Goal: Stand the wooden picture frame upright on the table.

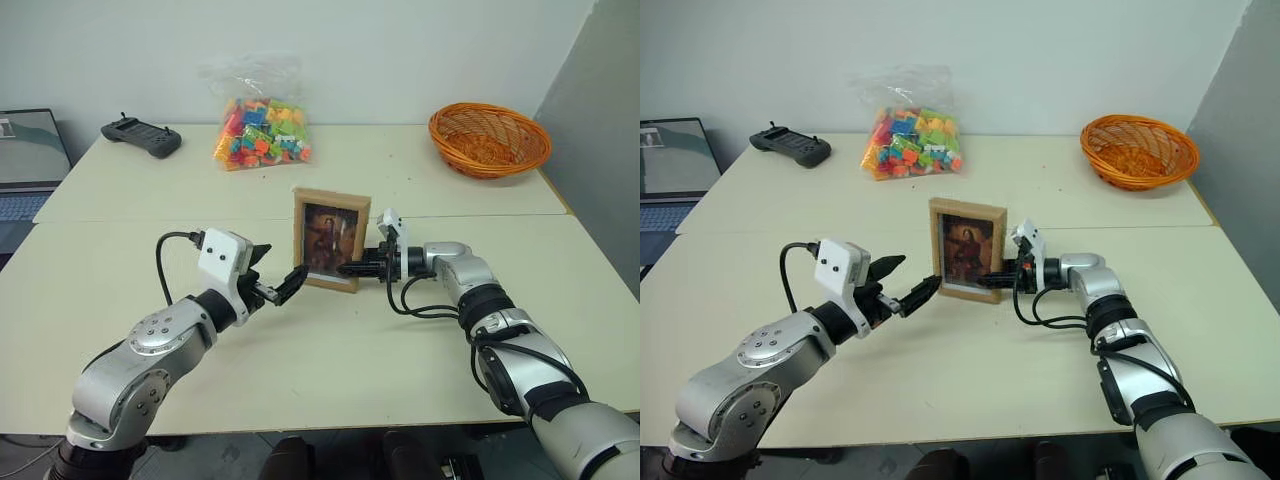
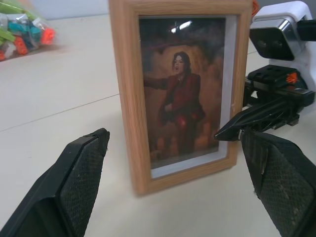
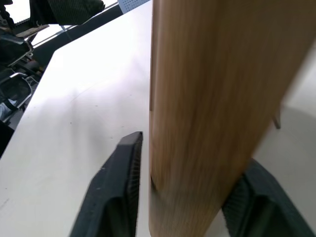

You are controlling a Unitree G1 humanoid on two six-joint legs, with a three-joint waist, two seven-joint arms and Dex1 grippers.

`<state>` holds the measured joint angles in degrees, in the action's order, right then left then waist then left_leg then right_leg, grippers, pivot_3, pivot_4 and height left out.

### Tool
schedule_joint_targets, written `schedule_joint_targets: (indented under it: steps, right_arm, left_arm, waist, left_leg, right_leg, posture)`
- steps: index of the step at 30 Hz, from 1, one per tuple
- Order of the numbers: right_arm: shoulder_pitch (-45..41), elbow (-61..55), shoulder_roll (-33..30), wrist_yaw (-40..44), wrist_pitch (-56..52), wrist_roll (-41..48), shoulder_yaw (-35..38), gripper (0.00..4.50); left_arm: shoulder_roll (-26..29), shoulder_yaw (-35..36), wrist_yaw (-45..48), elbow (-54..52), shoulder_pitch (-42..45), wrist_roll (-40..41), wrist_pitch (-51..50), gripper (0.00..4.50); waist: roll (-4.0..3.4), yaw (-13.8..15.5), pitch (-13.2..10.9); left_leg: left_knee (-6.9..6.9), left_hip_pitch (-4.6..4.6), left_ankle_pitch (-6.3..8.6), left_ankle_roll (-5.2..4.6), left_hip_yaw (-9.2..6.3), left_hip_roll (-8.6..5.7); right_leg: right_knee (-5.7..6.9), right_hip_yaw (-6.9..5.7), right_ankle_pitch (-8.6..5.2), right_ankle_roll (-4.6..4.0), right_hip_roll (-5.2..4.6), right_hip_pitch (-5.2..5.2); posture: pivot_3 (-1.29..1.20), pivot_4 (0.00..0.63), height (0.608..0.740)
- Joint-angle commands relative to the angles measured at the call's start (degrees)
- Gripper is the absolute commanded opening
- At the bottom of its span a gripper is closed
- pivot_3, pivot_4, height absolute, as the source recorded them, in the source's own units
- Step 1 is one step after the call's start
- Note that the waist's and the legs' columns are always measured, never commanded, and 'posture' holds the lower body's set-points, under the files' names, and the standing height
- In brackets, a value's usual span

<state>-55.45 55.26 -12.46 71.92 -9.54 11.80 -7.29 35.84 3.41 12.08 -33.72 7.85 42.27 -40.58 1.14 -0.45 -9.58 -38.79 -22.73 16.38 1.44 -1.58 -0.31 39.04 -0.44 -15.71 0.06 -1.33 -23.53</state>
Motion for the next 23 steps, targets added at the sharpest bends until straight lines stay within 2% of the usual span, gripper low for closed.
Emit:
schedule_joint_targets:
  steps: [1,6,9,13,17,23]
  right_arm:
    - [-0.06,0.81,-0.04,-0.72,2.44,-0.95,1.25,3.24]
    - [0.90,0.08,-1.61,-0.06,2.88,-1.63,1.71,4.43]
    - [3.74,-4.37,-5.08,1.74,2.03,-1.77,1.44,4.47]
    - [10.45,-18.16,-11.64,3.28,-3.63,0.51,2.62,4.47]
    - [16.62,-36.09,-16.85,-0.09,-11.78,3.39,5.10,4.47]
    - [21.40,-58.02,-21.90,-4.23,-26.97,10.55,7.99,4.47]
  left_arm:
    - [-0.45,0.61,1.46,-1.29,0.26,-1.48,0.34,4.50]
    - [-0.78,0.67,3.23,-0.07,1.39,-2.43,-0.24,4.50]
    - [-0.06,1.29,5.16,1.19,2.35,-2.48,-0.92,4.50]
    - [2.54,3.65,9.49,3.91,4.32,-0.95,-2.40,4.50]
    - [7.28,6.62,15.65,8.37,6.67,0.74,-4.71,4.50]
    - [16.11,7.45,27.48,19.93,11.72,-2.86,-2.34,4.50]
  waist:
    - [0.00,-0.01,0.00]
    - [0.00,0.01,0.00]
    - [0.00,0.20,0.00]
    - [0.00,0.52,0.00]
    - [-0.01,0.15,-0.01]
    - [-0.04,-0.56,-0.02]
  left_leg:
    - [0.00,0.00,0.00,0.00,0.00,0.00]
    - [0.00,0.00,0.00,0.00,-0.01,0.00]
    - [-0.01,0.00,0.00,0.00,-0.02,0.00]
    - [-0.04,-0.04,0.01,-0.02,-0.08,-0.02]
    - [-0.02,-0.01,0.03,-0.05,-0.09,0.00]
    - [0.05,0.08,0.04,-0.06,-0.18,0.05]
  right_leg:
    - [0.01,0.00,0.00,0.00,0.00,0.00]
    - [0.00,-0.01,0.00,0.00,0.00,0.01]
    - [-0.01,-0.03,0.00,0.00,0.00,0.03]
    - [-0.04,-0.10,0.00,0.00,-0.01,0.06]
    - [0.00,-0.10,0.00,0.01,0.00,0.05]
    - [0.01,-0.08,-0.01,0.00,0.13,0.05]
  posture:
    - [0.00,0.150,0.740]
    - [0.00,0.150,0.740]
    - [0.00,0.150,0.740]
    - [0.00,0.150,0.740]
    - [0.00,0.150,0.740]
    - [0.00,0.150,0.740]
